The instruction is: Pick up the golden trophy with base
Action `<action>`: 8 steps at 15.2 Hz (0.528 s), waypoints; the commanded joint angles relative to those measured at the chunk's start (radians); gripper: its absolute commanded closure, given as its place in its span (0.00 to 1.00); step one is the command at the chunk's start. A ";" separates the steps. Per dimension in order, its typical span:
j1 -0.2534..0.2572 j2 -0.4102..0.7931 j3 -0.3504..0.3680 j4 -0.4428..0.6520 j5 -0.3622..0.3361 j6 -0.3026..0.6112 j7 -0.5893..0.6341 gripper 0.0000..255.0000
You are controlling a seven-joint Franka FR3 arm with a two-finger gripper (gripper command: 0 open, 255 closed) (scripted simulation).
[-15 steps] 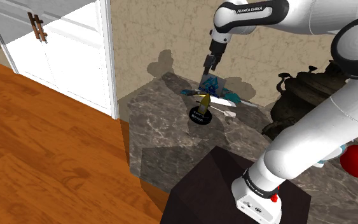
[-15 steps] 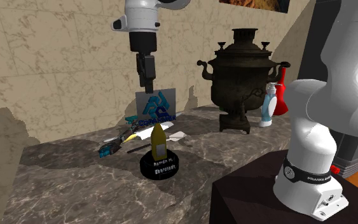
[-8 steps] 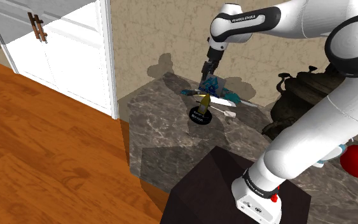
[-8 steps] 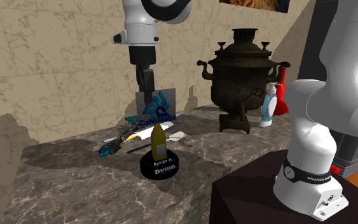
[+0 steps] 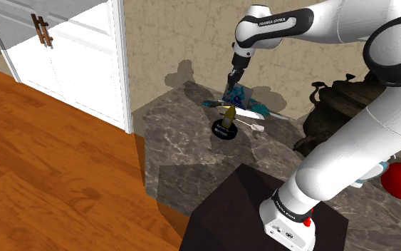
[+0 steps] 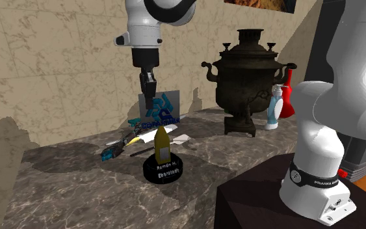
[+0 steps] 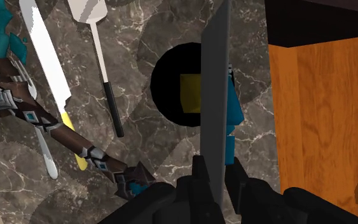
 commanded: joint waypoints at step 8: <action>0.001 -0.014 0.003 0.052 -0.003 -0.066 0.004 1.00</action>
